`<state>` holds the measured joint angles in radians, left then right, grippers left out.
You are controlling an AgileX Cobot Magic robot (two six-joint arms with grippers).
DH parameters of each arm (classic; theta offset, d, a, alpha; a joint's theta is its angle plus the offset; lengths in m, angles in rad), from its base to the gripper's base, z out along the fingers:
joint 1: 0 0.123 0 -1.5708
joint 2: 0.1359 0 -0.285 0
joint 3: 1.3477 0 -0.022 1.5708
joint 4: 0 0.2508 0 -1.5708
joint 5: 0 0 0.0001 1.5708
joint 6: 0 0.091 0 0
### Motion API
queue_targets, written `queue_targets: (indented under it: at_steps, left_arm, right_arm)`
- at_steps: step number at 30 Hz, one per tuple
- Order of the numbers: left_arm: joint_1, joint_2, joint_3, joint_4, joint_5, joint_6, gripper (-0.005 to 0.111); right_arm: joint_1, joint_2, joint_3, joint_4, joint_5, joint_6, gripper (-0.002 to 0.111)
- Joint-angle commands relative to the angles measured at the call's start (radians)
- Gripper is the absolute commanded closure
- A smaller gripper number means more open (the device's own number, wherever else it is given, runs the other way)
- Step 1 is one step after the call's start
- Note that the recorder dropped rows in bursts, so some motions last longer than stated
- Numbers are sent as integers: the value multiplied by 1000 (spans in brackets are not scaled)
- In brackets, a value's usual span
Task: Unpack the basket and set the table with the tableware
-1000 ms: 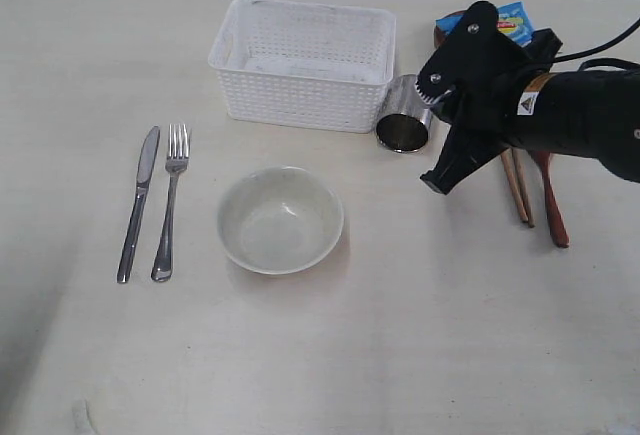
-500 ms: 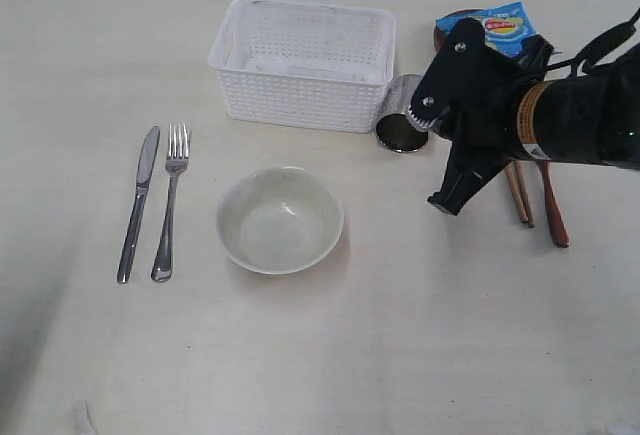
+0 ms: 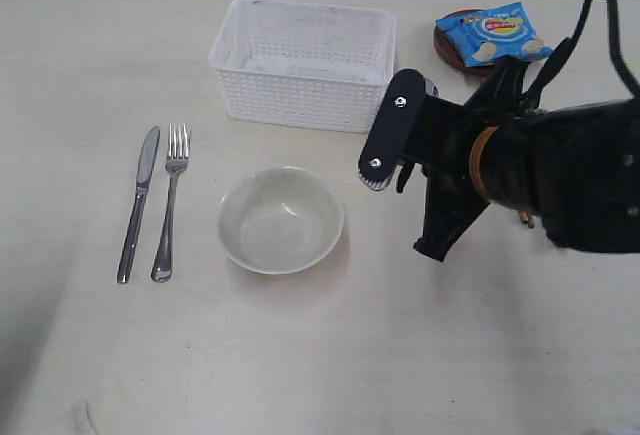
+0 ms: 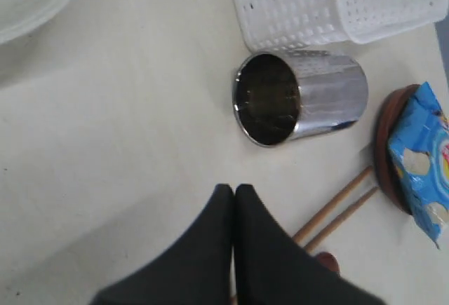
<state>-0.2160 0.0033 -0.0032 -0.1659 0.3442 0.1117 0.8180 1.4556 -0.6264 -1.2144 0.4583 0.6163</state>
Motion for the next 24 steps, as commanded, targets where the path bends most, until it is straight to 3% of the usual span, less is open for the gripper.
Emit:
queue_targets:
  at_steps: [1,24]
  left_arm:
    - [-6,-3,3,4,-2,-3,107]
    - [-6,-3,3,4,-2,-1,107]
  right_arm:
    - [62,48,-1,-221,158,287,109]
    - [39,271,-1,-310,122,335,109]
